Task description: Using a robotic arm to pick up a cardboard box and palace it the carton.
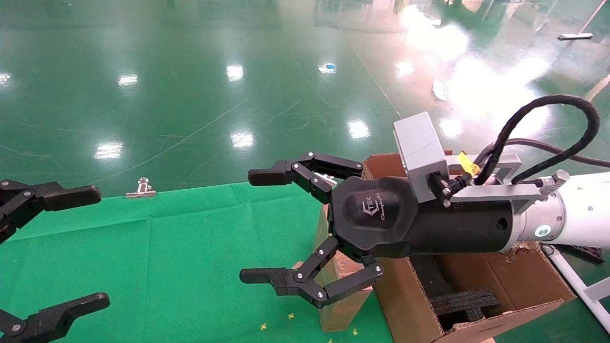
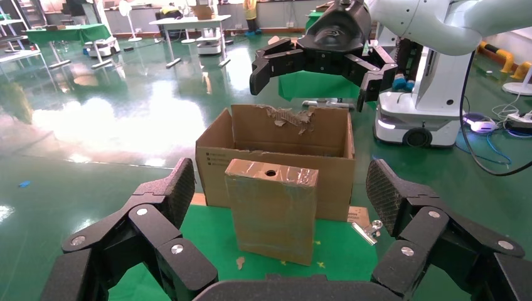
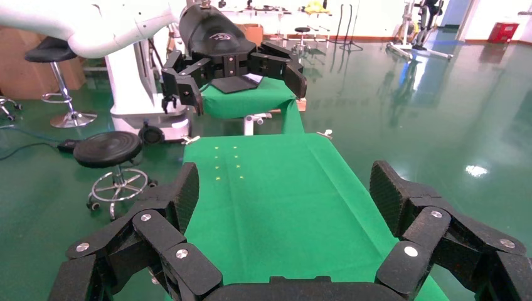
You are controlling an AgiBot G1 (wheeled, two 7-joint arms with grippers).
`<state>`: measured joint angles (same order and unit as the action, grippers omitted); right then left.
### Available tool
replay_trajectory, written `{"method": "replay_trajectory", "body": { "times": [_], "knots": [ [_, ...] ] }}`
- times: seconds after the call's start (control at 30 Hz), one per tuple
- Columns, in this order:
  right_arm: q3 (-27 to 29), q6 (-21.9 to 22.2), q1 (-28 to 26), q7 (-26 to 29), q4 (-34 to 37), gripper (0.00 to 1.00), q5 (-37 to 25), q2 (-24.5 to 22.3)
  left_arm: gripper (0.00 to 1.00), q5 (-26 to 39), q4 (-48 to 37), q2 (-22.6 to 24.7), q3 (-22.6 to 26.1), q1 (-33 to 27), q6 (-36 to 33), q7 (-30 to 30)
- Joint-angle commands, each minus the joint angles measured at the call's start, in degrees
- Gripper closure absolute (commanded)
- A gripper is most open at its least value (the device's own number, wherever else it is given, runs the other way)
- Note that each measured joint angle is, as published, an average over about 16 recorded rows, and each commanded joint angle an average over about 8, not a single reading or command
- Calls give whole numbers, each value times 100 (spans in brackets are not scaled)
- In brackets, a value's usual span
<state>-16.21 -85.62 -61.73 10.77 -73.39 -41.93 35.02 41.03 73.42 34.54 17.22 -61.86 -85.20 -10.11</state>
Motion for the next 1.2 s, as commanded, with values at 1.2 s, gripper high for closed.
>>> {"method": "replay_trajectory", "body": {
  "times": [1.2],
  "knots": [
    [-3892, -558, -3818, 2545, -369, 0, -4803, 1442, 0, -4, -5, -1, 8, -4, -1, 5]
  ]
}}
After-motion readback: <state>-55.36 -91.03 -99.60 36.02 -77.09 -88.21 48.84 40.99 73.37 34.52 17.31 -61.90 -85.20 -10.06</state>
